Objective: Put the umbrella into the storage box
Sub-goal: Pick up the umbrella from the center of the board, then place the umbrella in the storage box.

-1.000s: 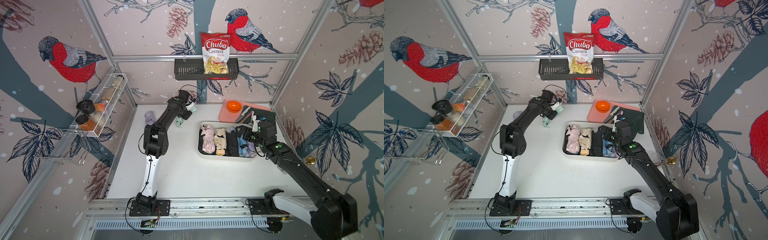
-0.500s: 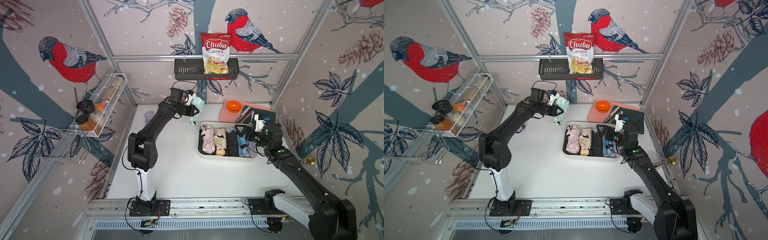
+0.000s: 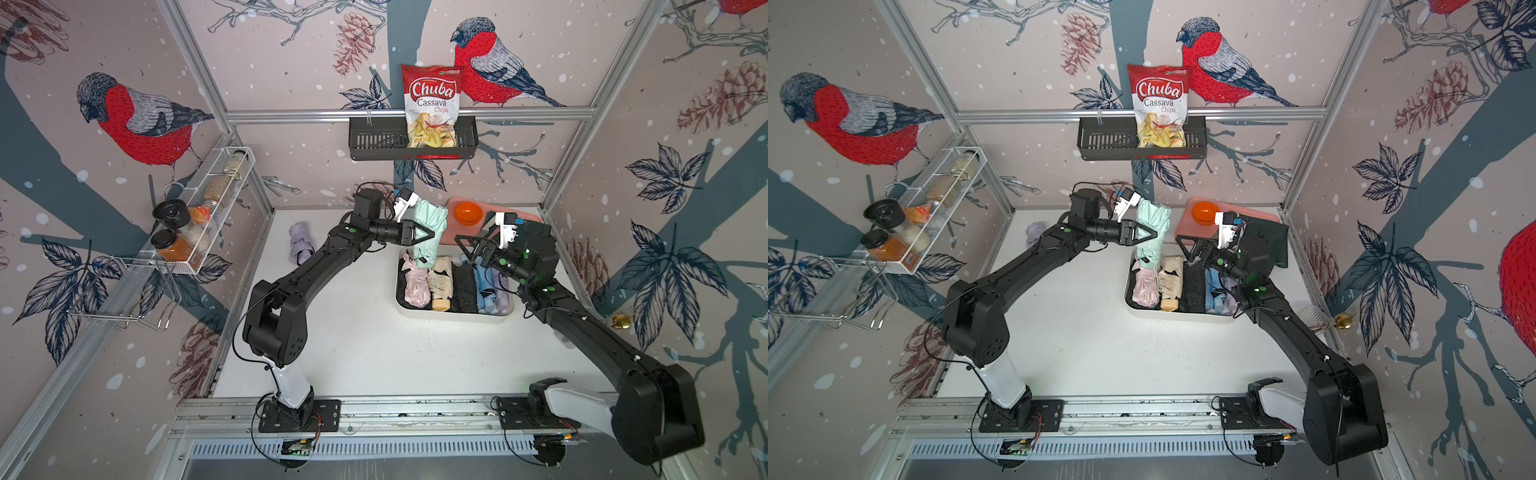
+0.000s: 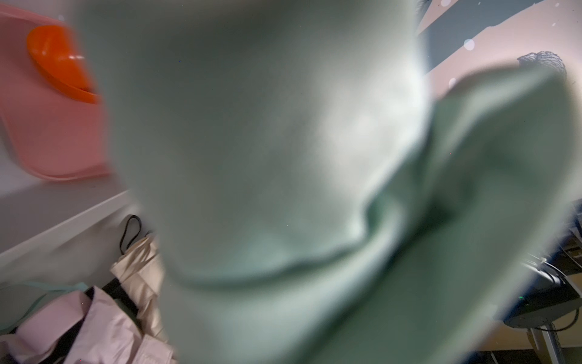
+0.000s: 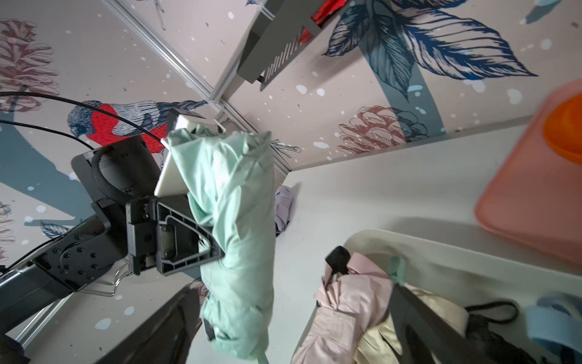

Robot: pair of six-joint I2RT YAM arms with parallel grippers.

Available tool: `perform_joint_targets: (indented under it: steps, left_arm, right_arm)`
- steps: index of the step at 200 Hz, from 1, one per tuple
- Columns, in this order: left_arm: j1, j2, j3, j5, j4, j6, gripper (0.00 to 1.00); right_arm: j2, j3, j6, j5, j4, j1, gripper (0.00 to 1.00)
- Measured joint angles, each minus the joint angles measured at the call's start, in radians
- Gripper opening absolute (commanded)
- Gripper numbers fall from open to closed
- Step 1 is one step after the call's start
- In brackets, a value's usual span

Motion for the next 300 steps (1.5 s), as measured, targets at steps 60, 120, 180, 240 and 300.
perform_joint_targets:
  steps: [60, 120, 180, 240, 300]
  left_arm:
    - [-0.047, -0.001, 0.0, 0.016, 0.012, -0.013, 0.07]
    - [-0.061, 0.018, 0.026, 0.009, -0.007, 0.011, 0.12]
    - [-0.063, 0.029, 0.034, -0.014, -0.02, 0.011, 0.28]
    - [-0.069, 0.003, 0.022, -0.028, -0.016, 0.011, 0.93]
    - [0.012, -0.143, -0.147, -0.128, 0.071, -0.061, 0.99]
  right_arm:
    - [0.095, 0.093, -0.006, -0.021, 0.015, 0.042, 0.89]
    - [0.153, 0.143, -0.02, -0.051, 0.017, 0.052, 0.78]
    - [0.188, 0.164, -0.008, -0.118, 0.054, 0.051, 0.32]
    - [0.159, 0.154, -0.014, -0.123, 0.036, 0.036, 0.04]
    - [0.067, 0.179, -0.133, -0.072, -0.214, -0.113, 0.0]
